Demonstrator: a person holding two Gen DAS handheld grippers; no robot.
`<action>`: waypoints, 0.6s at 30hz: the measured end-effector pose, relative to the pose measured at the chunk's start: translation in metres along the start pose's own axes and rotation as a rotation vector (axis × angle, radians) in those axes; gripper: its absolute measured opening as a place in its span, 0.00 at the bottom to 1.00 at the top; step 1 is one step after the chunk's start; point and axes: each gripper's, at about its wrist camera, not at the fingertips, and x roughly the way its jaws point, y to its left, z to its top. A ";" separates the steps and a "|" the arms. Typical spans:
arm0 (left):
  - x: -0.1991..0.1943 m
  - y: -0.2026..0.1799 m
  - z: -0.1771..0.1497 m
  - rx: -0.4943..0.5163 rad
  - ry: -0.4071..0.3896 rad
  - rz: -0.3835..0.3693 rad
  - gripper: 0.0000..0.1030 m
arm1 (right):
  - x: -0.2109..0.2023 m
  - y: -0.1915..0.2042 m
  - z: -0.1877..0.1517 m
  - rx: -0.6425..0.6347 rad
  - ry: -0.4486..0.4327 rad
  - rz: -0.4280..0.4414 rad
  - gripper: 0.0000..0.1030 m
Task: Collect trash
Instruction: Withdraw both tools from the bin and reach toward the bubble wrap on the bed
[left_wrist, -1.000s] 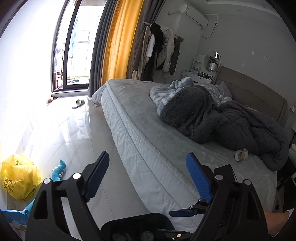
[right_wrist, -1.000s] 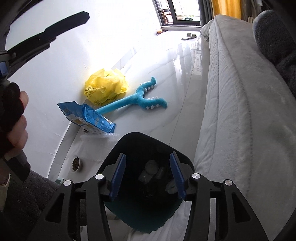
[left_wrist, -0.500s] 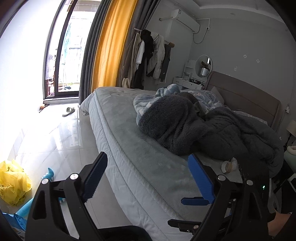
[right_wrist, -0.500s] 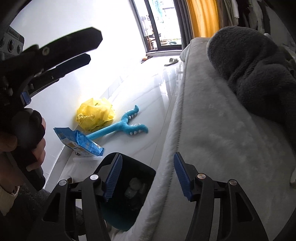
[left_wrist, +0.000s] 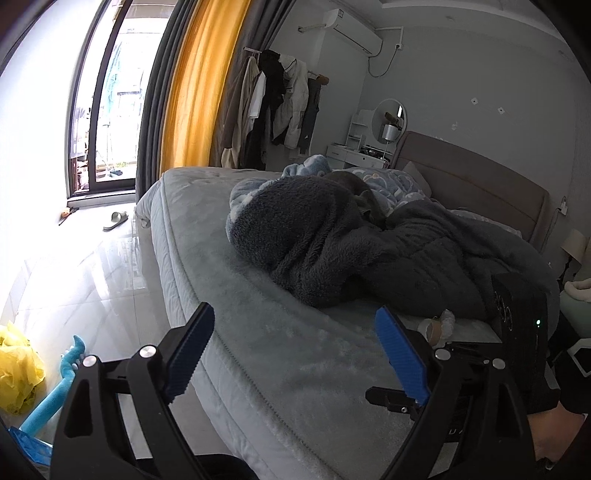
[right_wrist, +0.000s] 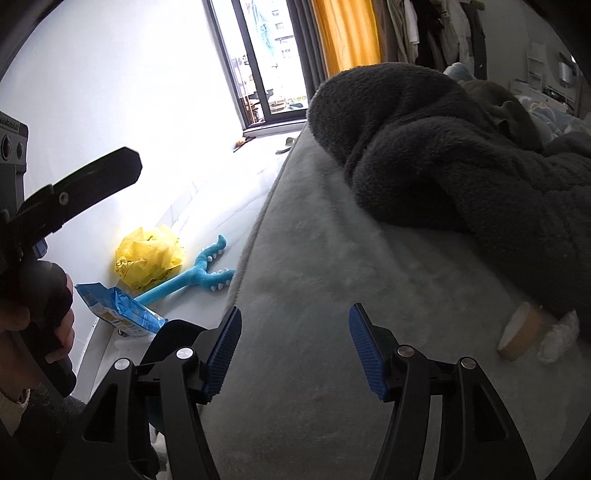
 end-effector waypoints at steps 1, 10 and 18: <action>0.002 -0.003 0.000 0.001 0.003 -0.004 0.88 | -0.004 -0.007 0.000 0.006 -0.005 -0.010 0.60; 0.024 -0.033 -0.006 0.010 0.037 -0.043 0.88 | -0.033 -0.050 -0.008 0.035 -0.062 -0.100 0.71; 0.047 -0.062 -0.012 0.026 0.084 -0.103 0.88 | -0.059 -0.097 -0.019 0.077 -0.111 -0.161 0.82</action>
